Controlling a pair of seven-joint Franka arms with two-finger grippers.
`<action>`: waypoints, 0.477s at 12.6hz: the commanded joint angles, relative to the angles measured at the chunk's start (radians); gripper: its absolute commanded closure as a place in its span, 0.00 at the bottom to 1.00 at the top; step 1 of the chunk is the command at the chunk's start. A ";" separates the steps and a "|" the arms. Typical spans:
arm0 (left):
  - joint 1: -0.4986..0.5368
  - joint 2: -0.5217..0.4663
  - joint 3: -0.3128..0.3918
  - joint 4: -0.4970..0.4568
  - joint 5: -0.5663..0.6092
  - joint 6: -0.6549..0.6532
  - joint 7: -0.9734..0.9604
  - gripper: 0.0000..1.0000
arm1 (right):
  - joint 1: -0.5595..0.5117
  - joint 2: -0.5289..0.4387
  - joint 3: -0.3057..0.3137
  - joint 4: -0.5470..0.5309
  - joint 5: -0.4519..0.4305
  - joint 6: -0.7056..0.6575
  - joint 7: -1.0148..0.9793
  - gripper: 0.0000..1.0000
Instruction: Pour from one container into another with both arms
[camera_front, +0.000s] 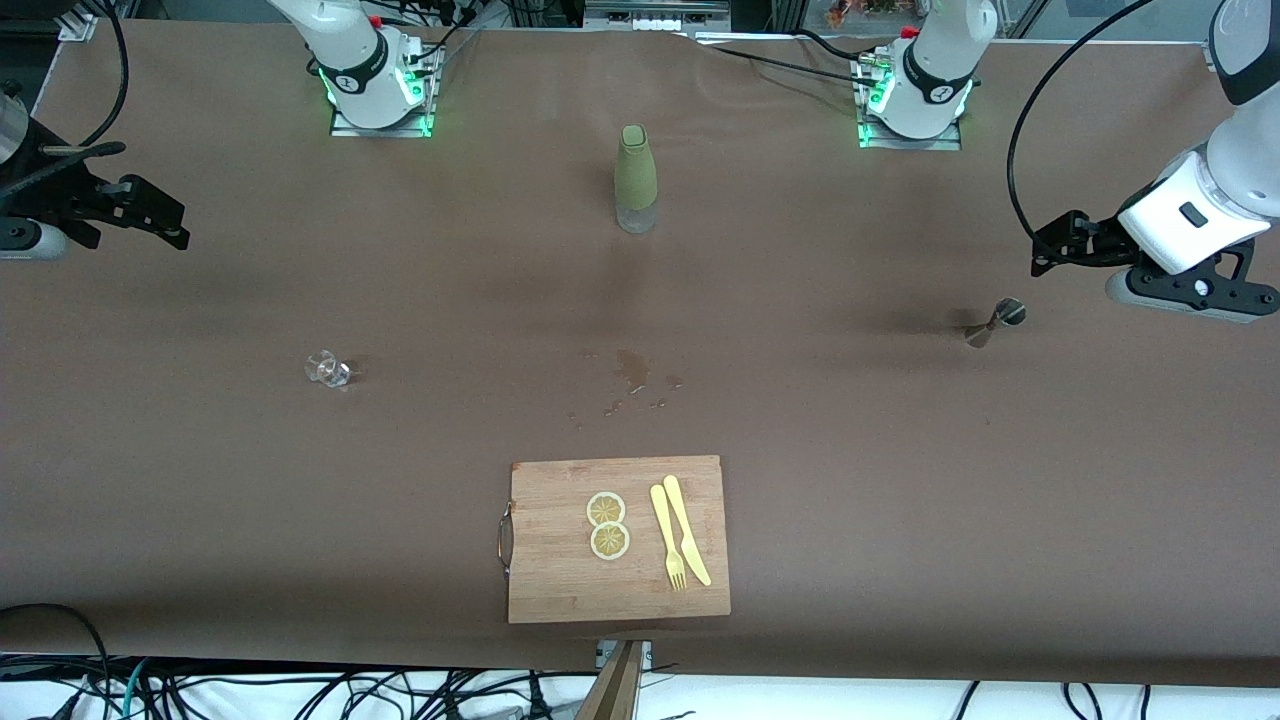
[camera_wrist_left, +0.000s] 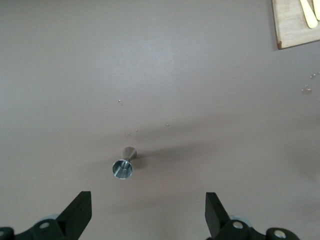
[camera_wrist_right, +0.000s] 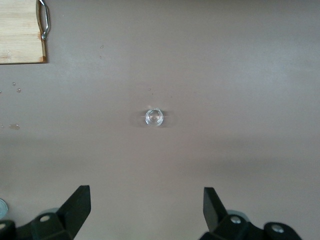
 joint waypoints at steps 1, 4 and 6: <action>-0.001 -0.003 -0.005 0.011 0.024 0.001 0.084 0.00 | 0.000 0.000 -0.001 0.011 0.014 -0.009 0.014 0.00; 0.011 -0.001 0.003 0.019 0.021 -0.004 0.237 0.00 | 0.001 0.000 -0.001 0.011 0.012 -0.012 0.014 0.00; 0.024 0.000 0.006 0.018 0.018 -0.004 0.302 0.00 | 0.000 0.001 -0.001 0.009 0.012 -0.014 0.009 0.00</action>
